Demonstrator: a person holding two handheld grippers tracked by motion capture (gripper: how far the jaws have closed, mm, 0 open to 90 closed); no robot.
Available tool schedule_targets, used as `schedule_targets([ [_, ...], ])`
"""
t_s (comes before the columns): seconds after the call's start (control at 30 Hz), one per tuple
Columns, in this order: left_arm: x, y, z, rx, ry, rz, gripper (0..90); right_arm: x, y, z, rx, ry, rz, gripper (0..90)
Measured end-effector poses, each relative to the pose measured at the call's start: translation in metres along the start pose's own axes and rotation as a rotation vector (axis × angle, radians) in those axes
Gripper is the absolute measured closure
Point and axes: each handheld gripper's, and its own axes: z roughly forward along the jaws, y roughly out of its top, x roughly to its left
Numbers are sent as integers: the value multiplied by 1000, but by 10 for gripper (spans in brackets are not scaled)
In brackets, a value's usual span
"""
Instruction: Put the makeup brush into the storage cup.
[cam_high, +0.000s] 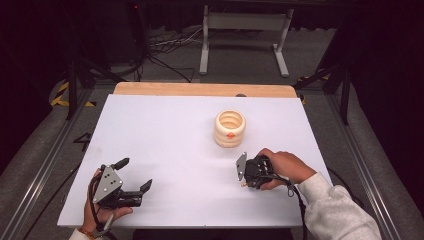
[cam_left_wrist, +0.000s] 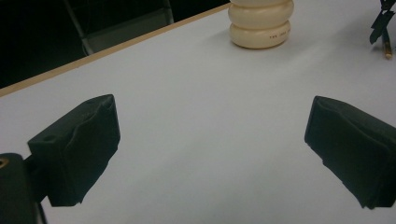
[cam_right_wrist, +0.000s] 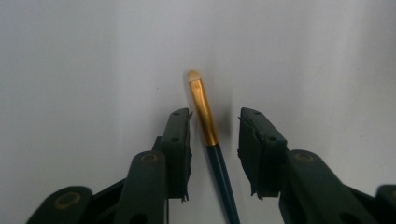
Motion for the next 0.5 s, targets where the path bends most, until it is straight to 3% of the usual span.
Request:
schedule_targets([
  [0.33,0,0,0,4,-2,6,44,2,3,3,20,32,-49,841],
  [0.5,0,0,1,4,-5,5,45,2,3,4,18,33,-62,845],
])
